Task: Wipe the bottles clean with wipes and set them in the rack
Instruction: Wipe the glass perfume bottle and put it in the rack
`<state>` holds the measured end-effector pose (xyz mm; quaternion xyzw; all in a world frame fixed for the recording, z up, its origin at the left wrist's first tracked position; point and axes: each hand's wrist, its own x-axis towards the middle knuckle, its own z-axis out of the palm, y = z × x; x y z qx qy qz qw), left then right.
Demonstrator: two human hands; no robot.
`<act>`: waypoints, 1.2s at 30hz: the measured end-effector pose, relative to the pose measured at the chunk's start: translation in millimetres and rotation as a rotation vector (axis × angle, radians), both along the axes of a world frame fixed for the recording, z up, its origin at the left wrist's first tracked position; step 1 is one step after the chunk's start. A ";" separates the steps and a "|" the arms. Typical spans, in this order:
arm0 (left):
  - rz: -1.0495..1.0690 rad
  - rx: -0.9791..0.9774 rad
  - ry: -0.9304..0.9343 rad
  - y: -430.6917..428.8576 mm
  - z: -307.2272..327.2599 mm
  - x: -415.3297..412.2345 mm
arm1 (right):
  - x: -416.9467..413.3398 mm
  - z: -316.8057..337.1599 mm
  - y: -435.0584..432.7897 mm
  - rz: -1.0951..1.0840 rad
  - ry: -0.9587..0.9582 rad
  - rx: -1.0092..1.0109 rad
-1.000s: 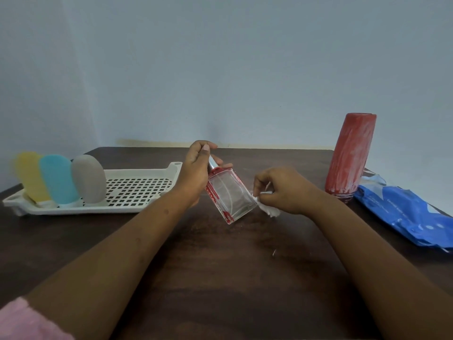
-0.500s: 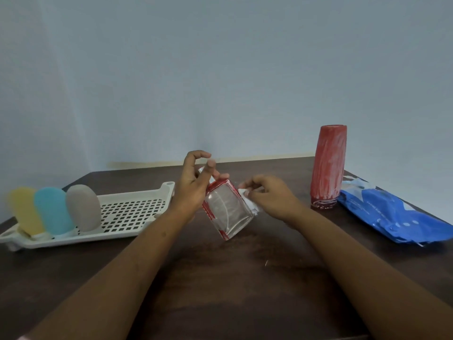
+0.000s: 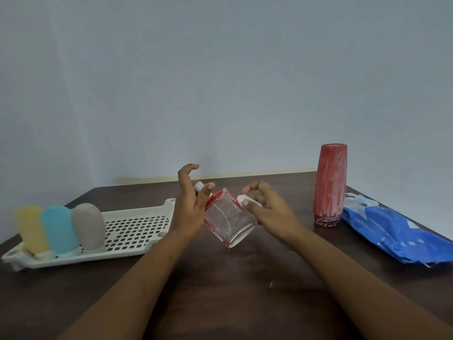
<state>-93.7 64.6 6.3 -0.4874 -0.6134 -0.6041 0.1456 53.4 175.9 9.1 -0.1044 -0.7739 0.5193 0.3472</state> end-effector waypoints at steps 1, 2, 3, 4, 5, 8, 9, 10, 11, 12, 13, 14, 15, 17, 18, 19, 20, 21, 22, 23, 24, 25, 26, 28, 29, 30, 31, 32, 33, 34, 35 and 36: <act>0.018 -0.002 -0.013 0.6 -0.7 -1.0 | 0.1 0.0 -0.8 -0.022 0.006 0.026; 0.028 -0.004 -0.040 0.6 -0.5 -0.1 | 0.6 0.9 -2.4 -0.034 0.012 0.045; 0.033 -0.007 -0.087 0.4 0.4 1.1 | 0.9 2.1 -4.3 -0.032 0.023 0.059; 0.025 -0.008 -0.156 1.2 1.3 1.7 | 0.8 3.3 -6.6 -0.026 0.036 0.086; 0.001 -0.007 -0.263 1.9 2.4 3.1 | 1.1 4.8 -9.1 -0.035 0.048 0.142; -0.214 0.070 -0.670 4.3 7.1 2.6 | 0.7 7.1 -21.0 -0.104 0.038 0.409; -0.292 0.094 -0.746 2.7 8.9 2.0 | 0.5 6.9 -26.7 -0.100 0.031 0.479; -0.358 0.109 -0.785 0.7 10.1 0.8 | -0.8 5.6 -32.1 -0.082 0.022 0.532; -0.408 0.108 -0.804 -1.8 11.4 0.1 | -1.8 4.3 -37.3 -0.057 0.012 0.564; -0.442 0.092 -0.812 -4.3 11.8 -0.9 | -3.1 2.8 -41.0 -0.033 0.008 0.581; -0.462 0.067 -0.825 -6.6 12.8 -1.1 | -4.2 1.8 -43.1 -0.013 0.021 0.587; -0.484 0.038 -0.840 -8.5 13.4 -1.4 | -5.3 1.0 -43.7 -0.002 0.045 0.583; -0.512 0.008 -0.857 -10.1 14.7 -0.6 | -6.0 0.8 -43.2 0.002 0.073 0.564; -0.550 -0.046 -0.869 -11.2 16.2 1.8 | -7.6 -1.4 -40.3 0.001 0.111 0.510; -0.567 -0.062 -0.861 -11.2 16.0 2.9 | -8.5 -2.8 -38.9 -0.009 0.110 0.502; -0.595 -0.066 -0.852 -11.2 16.3 4.3 | -9.4 -4.4 -38.1 -0.031 0.104 0.515; -0.629 -0.064 -0.841 -10.4 16.1 4.2 | -10.6 -5.7 -37.4 -0.059 0.103 0.539; -0.664 -0.066 -0.824 -9.4 16.0 4.2 | -11.3 -6.2 -37.1 -0.082 0.113 0.555; -0.687 -0.075 -0.802 -8.8 15.6 3.4 | -11.5 -6.5 -37.0 -0.097 0.135 0.556; -0.698 -0.087 -0.784 -8.6 15.7 3.7 | -11.3 -6.0 -36.8 -0.101 0.159 0.550; -0.690 -0.093 -0.773 -8.5 14.8 3.1 | -11.0 -5.4 -36.5 -0.101 0.177 0.546; -0.670 -0.095 -0.770 -8.6 14.0 2.6 | -10.5 -4.3 -36.5 -0.099 0.185 0.544; -0.638 -0.099 -0.772 -8.7 13.0 1.7 | -10.1 -3.5 -36.7 -0.099 0.190 0.539; -0.577 -0.112 -0.788 -8.8 12.1 -0.1 | -9.8 -1.8 -35.9 -0.123 0.206 0.520; -0.558 -0.117 -0.799 -9.4 12.5 -0.6 | -9.8 -1.1 -34.9 -0.154 0.213 0.513; -0.543 -0.123 -0.805 -9.7 12.7 -0.8 | -9.7 -0.4 -33.5 -0.194 0.217 0.509; -0.533 -0.129 -0.809 -10.1 13.3 -0.2 | -9.5 -0.1 -31.6 -0.231 0.220 0.504; -0.527 -0.136 -0.810 -10.2 13.5 0.0 | -9.6 -0.5 -29.9 -0.262 0.221 0.498; -0.530 -0.144 -0.812 -10.1 13.9 1.2 | -10.6 -1.2 -28.1 -0.287 0.217 0.497; -0.537 -0.153 -0.811 -9.5 14.3 2.3 | -12.0 -2.4 -27.2 -0.309 0.205 0.506; -0.549 -0.161 -0.809 -8.8 14.5 4.4 | -14.1 -4.0 -27.0 -0.326 0.191 0.527; -0.560 -0.168 -0.808 -7.6 14.4 6.5 | -16.4 -5.8 -27.9 -0.336 0.184 0.548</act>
